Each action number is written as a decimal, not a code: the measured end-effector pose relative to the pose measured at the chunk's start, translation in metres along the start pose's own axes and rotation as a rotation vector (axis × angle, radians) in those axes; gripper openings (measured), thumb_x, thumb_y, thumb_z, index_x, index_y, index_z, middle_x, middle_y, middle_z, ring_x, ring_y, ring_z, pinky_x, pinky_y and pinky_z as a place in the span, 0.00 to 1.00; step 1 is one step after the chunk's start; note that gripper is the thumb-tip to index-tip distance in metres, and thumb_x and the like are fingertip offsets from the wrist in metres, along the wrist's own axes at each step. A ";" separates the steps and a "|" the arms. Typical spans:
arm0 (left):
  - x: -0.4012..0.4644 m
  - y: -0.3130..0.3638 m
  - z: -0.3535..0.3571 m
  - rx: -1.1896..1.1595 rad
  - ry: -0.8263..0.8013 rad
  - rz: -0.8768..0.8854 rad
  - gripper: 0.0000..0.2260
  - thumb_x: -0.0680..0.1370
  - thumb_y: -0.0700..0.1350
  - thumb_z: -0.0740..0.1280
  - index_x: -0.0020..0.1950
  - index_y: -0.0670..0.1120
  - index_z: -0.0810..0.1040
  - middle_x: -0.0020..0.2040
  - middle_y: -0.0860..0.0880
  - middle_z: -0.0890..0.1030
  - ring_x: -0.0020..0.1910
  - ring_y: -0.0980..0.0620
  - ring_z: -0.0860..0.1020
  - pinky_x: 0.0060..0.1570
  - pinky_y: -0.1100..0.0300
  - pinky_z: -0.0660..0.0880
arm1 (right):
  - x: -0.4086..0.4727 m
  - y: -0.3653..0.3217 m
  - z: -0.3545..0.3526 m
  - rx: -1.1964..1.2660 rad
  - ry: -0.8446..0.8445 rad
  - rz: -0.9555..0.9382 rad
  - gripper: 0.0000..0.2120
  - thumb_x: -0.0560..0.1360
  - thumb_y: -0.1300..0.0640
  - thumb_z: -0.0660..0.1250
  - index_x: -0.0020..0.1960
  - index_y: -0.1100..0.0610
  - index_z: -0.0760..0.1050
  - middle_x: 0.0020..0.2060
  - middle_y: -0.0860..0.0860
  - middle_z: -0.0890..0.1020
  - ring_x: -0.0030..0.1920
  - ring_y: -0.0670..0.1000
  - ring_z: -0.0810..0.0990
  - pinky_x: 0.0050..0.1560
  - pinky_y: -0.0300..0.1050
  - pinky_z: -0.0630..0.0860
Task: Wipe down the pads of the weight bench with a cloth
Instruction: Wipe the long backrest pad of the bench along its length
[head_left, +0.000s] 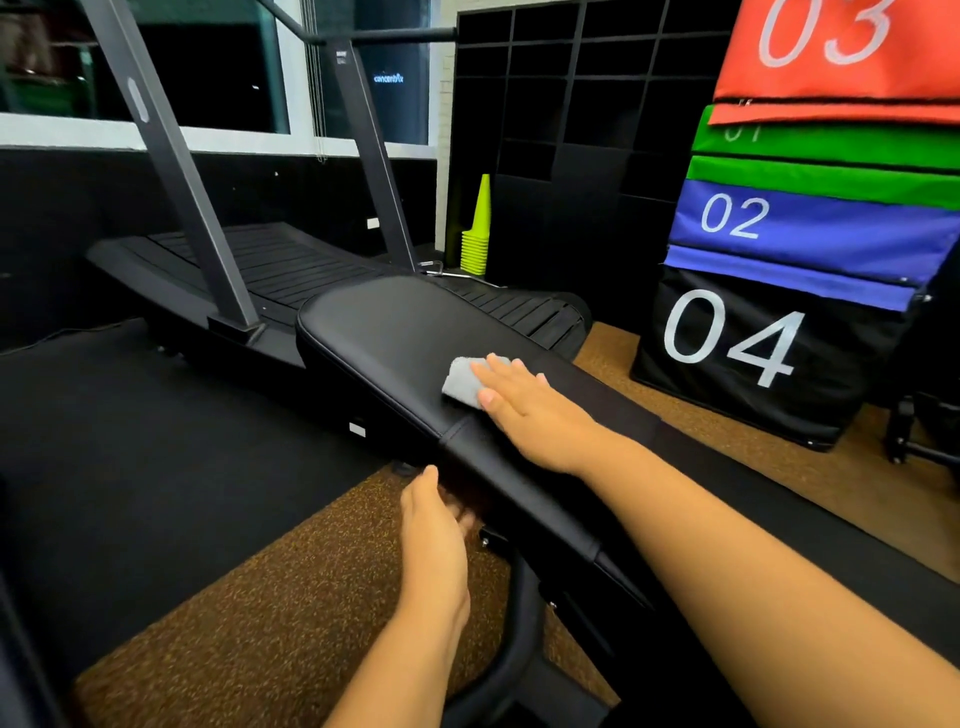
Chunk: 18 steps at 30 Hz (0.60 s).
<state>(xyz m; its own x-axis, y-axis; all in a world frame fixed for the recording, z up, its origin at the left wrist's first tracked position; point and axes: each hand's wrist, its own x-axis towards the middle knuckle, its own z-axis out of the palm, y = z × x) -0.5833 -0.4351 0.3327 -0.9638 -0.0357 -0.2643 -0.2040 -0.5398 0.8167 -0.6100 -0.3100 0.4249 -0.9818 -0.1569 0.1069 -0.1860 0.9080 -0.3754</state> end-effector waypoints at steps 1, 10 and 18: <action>-0.001 0.002 0.002 0.008 0.005 -0.015 0.17 0.83 0.52 0.56 0.69 0.46 0.71 0.59 0.47 0.79 0.57 0.48 0.78 0.55 0.54 0.75 | 0.003 -0.002 0.000 -0.025 0.015 0.026 0.23 0.84 0.49 0.45 0.79 0.50 0.50 0.79 0.50 0.50 0.78 0.54 0.44 0.77 0.55 0.42; -0.011 0.014 0.012 0.124 0.004 -0.019 0.28 0.76 0.65 0.56 0.69 0.49 0.71 0.62 0.49 0.79 0.59 0.49 0.78 0.64 0.47 0.73 | -0.060 -0.020 0.020 -0.086 0.054 -0.027 0.23 0.84 0.49 0.46 0.79 0.48 0.48 0.79 0.48 0.48 0.78 0.54 0.44 0.75 0.55 0.45; -0.023 0.019 0.023 0.238 -0.010 -0.085 0.39 0.74 0.66 0.62 0.77 0.46 0.58 0.67 0.46 0.71 0.63 0.45 0.73 0.62 0.49 0.72 | -0.057 -0.022 0.032 -0.211 0.186 0.076 0.25 0.83 0.48 0.46 0.78 0.53 0.51 0.77 0.53 0.55 0.75 0.57 0.54 0.73 0.57 0.56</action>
<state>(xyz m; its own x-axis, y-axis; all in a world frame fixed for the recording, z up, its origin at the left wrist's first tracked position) -0.5687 -0.4252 0.3659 -0.9429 0.0105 -0.3329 -0.3178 -0.3274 0.8898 -0.5511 -0.3333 0.3974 -0.9651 -0.0295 0.2602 -0.0813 0.9783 -0.1908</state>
